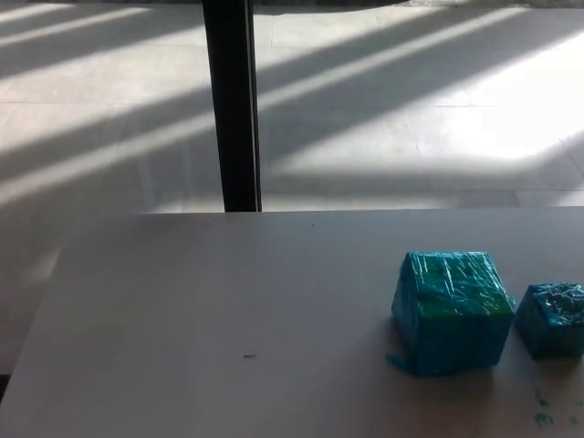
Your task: The robot uses its right hand to pick up the small cube kept on the middle on the desk and place it on the bigger cube kept next to it
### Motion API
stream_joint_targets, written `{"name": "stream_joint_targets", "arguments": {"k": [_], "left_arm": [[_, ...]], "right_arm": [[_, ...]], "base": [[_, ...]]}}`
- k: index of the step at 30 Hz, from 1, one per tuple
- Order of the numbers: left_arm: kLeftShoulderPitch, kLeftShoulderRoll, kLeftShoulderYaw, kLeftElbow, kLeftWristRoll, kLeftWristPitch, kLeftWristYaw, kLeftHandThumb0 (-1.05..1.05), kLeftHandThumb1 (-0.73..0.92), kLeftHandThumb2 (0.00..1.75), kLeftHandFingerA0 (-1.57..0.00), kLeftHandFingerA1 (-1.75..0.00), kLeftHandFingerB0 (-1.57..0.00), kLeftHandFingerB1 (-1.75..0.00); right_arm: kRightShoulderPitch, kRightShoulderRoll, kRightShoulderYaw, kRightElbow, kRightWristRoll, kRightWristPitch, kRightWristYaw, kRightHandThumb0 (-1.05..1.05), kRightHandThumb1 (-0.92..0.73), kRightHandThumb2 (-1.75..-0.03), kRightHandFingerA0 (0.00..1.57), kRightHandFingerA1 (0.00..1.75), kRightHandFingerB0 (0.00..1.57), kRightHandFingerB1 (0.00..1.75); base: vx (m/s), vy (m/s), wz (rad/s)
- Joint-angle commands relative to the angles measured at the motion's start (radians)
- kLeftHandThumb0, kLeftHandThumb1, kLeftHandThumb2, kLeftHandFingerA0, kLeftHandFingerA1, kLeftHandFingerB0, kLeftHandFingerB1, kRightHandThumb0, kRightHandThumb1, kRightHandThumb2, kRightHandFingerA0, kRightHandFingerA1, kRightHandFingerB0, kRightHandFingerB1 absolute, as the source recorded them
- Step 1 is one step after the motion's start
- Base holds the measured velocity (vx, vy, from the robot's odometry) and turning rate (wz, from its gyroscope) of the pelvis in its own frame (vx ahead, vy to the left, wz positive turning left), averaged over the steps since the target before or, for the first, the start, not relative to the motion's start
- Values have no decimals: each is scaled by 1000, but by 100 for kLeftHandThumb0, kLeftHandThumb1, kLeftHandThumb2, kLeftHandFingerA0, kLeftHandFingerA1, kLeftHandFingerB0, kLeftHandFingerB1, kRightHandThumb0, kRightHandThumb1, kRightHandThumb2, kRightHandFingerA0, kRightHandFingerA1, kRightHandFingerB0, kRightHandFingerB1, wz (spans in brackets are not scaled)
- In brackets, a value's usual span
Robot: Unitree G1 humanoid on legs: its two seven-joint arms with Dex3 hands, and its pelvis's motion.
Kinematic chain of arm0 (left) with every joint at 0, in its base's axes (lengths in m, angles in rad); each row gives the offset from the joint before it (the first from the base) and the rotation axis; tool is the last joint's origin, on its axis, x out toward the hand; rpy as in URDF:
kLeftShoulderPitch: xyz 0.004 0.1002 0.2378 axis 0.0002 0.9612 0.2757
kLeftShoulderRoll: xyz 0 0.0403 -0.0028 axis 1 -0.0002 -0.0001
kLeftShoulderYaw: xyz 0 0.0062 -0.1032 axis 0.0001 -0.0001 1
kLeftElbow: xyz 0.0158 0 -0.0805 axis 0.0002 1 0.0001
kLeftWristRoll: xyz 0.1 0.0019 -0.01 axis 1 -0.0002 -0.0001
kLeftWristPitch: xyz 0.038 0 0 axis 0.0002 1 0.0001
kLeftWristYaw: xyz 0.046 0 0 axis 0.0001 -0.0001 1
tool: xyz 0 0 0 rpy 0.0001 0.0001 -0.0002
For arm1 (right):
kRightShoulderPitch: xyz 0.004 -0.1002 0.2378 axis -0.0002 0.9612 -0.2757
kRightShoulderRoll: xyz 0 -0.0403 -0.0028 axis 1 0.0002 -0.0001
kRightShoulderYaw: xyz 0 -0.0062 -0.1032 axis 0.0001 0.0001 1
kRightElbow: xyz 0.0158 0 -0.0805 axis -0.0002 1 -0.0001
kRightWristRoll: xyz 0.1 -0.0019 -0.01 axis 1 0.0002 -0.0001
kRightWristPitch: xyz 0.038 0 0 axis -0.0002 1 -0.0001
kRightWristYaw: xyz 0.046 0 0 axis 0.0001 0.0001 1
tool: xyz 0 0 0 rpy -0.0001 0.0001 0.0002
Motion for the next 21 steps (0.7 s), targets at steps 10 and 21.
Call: {"name": "stream_joint_targets", "arguments": {"k": [10, 21], "left_arm": [[4, 21, 17, 11, -34, 15, -53, -72, 70, 62, -48, -55, -47, -39], [-6, 22, 21, 14, -44, 30, -49, -71, 70, 61, -48, -56, -50, -42]], "right_arm": [[-32, -62, -97, 80, 61, -3, -39, -57, -61, -58, 30, 83, 22, 50], [-213, -204, -308, 28, 156, 114, -155, -52, -61, -58, 31, 81, 27, 49]], "base": [[0, 0, 0], [0, 0, 0]]}}
